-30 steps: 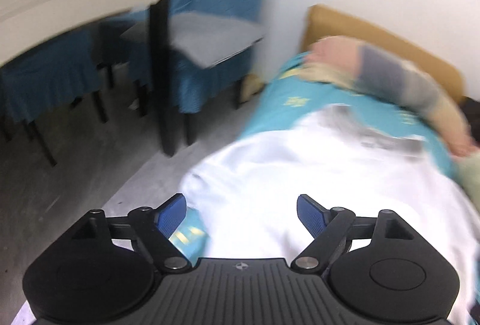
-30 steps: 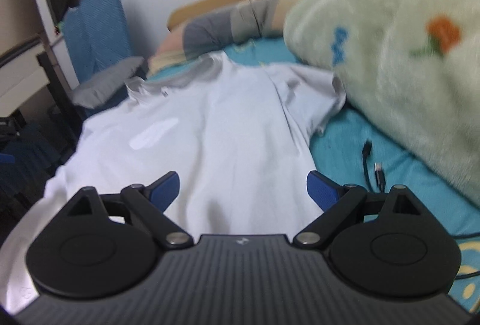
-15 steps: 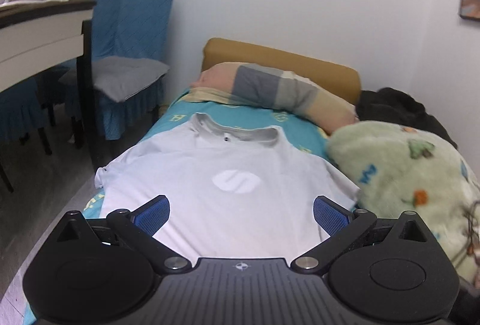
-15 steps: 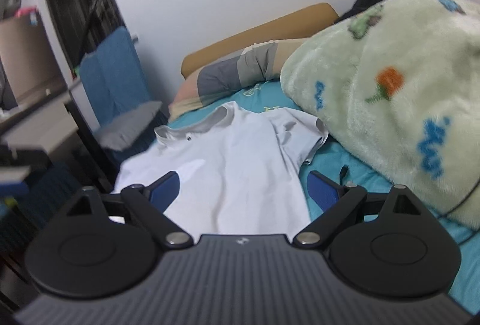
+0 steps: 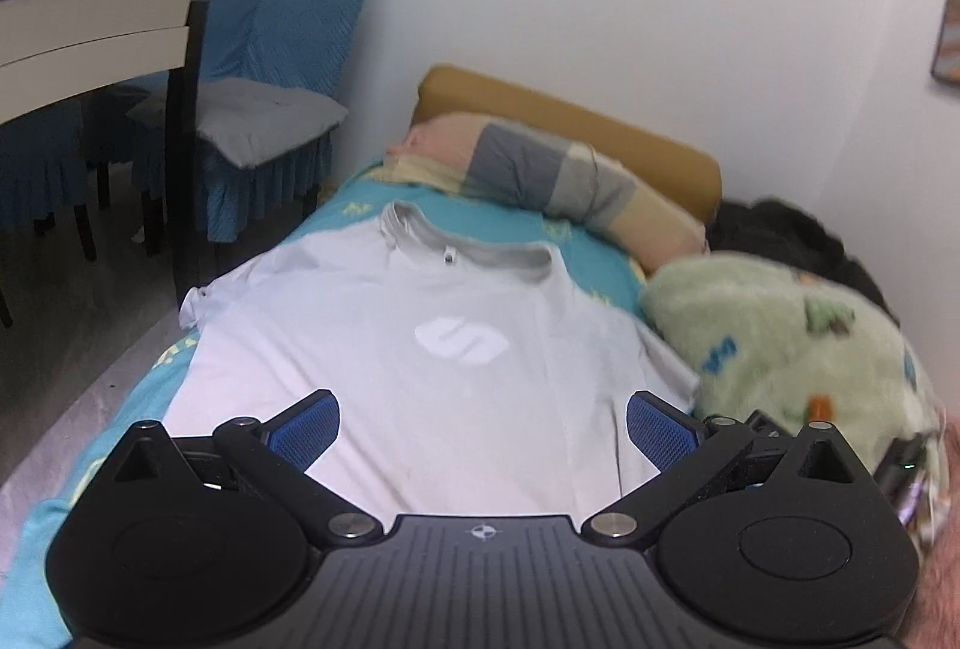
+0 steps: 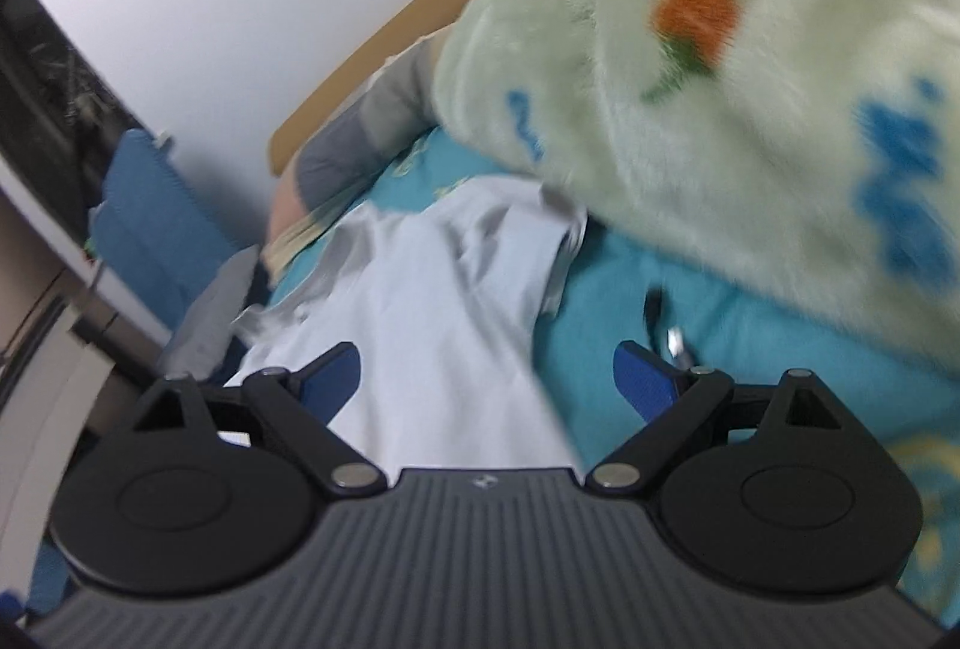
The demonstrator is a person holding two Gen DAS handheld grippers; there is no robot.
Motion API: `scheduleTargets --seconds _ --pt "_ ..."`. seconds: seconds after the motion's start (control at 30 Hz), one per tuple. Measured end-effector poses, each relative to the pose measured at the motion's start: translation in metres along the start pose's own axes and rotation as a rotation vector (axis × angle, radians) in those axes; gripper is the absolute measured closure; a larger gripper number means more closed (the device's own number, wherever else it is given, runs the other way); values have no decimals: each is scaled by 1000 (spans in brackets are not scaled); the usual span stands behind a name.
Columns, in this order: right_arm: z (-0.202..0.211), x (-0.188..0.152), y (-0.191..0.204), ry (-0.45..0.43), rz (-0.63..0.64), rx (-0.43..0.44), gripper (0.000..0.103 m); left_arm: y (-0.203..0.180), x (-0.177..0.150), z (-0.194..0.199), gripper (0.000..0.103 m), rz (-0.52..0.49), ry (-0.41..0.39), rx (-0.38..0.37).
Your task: Fold clothes
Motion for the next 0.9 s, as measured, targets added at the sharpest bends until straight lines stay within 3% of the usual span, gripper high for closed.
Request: scheduleTargets --seconds 0.13,0.2,0.27,0.37,0.43,0.5,0.6,0.73,0.9 --pt "-65 16 -12 -6 47 -79 10 7 6 -30 0 25 -29 -11" --pt "-95 20 -18 -21 27 -87 22 17 6 -47 0 68 -41 -33" --pt "-122 25 -24 -47 -6 -85 20 29 7 -61 0 98 -80 -14" --pt "-132 34 -11 -38 27 -88 23 42 4 -88 2 129 -58 -3" --pt "-138 40 -3 -32 48 -90 37 49 1 -105 6 146 -35 4" --pt "-145 46 5 -26 70 -92 69 52 0 -117 10 120 -24 34" --pt "-154 55 18 -17 102 -95 94 54 3 -123 10 79 -44 63" --pt "-133 83 70 -87 249 -80 97 59 10 -110 11 63 -59 78" --pt "-99 126 162 -192 437 -54 97 86 24 -85 9 193 -71 63"
Point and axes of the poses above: each gripper's, at about its wrist camera, not at the fingertips, and z roughly against the way its jaws point, y to its left, x to its top, the point moved 9 cm from there along -z, roughly the way its jaws point
